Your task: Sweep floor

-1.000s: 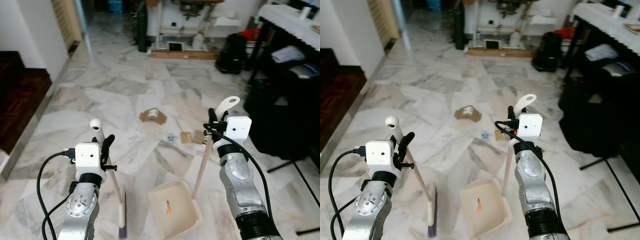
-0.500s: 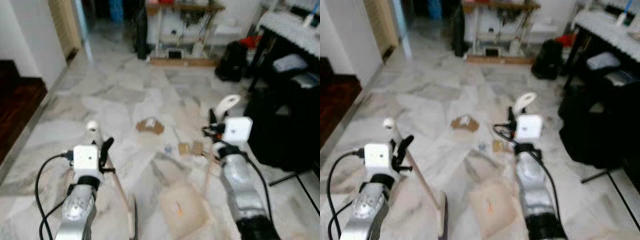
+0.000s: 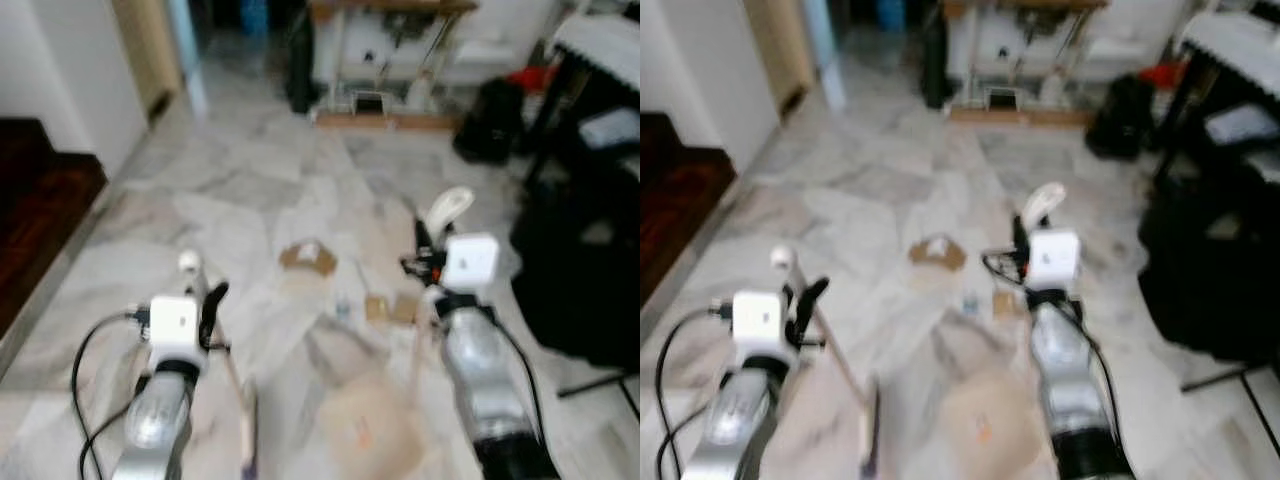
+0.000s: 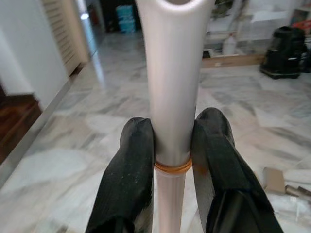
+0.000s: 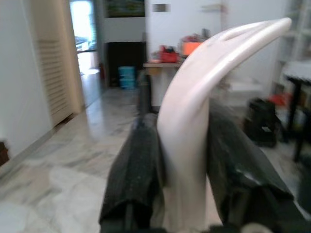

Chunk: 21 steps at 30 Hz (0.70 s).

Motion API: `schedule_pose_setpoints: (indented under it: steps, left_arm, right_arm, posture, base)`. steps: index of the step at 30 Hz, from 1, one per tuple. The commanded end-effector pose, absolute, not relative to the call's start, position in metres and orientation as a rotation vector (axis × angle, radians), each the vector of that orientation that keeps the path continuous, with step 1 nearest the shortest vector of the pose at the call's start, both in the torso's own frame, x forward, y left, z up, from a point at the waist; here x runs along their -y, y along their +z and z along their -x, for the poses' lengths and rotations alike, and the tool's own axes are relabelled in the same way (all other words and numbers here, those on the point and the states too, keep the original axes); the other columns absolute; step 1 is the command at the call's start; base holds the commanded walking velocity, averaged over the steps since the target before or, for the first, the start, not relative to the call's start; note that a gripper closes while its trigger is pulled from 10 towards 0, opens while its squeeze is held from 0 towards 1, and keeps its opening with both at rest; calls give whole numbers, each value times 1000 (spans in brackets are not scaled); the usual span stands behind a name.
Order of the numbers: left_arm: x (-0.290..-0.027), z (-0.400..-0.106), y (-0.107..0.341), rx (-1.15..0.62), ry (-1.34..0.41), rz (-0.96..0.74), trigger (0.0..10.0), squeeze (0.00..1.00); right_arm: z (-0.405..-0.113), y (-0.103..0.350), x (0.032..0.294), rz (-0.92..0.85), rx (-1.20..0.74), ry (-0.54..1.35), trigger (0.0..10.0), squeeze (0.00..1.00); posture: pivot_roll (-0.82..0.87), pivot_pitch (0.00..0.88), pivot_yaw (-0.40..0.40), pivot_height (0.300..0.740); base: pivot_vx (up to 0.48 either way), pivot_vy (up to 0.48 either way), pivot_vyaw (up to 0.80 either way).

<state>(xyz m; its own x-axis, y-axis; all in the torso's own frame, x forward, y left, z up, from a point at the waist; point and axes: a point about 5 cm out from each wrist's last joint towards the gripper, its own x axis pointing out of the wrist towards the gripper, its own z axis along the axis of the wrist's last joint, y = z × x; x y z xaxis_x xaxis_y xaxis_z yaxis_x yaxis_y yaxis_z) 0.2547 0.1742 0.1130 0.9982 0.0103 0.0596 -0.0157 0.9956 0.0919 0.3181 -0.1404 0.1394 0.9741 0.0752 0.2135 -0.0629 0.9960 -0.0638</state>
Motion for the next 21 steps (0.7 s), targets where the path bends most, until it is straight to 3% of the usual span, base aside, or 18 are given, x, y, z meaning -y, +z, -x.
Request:
schedule_pose_setpoints:
  steps: [1,21]
  left_arm:
    - [-169,-257,124,114,2,-85,10000,0]
    - [-174,-258,131,116,39,-92,10000,0]
  right_arm:
    - [-318,150,149,85,262,48,10000,0]
    - [-321,162,147,49,274,33,10000,0]
  posture:
    - [-72,0,-17,740]
    - [-71,28,-17,740]
  base:
    - [341,0,0]
    - [342,0,0]
